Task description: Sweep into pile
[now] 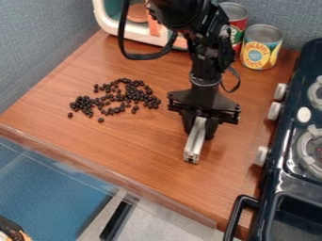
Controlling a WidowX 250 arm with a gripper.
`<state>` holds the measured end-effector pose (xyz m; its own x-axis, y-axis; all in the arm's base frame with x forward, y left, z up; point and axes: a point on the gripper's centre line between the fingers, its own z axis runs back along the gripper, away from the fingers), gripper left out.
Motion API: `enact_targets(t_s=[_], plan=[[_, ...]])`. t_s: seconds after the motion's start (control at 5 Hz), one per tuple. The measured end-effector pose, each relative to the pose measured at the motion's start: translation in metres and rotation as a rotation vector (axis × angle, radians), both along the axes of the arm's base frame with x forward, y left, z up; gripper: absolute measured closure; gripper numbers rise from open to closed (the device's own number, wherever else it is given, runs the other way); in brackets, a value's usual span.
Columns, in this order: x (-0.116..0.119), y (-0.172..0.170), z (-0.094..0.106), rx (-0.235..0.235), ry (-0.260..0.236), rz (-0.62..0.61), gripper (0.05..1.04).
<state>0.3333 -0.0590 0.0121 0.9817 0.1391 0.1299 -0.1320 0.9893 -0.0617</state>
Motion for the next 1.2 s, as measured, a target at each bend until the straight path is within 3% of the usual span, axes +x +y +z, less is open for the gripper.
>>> enact_targets(t_s=[0.2, 0.4, 0.8, 1.0, 1.2], plan=[[-0.003, 0.021, 0.022, -0.046, 0.024, 0.041, 0.692], [0.004, 0.059, 0.035, -0.155, 0.048, 0.052, 0.693], [-0.01, 0.135, 0.018, -0.059, 0.075, 0.133, 0.693], [-0.026, 0.156, 0.016, -0.053, 0.102, 0.101, 0.693], [-0.036, 0.172, 0.033, -0.015, 0.052, 0.059, 0.693]])
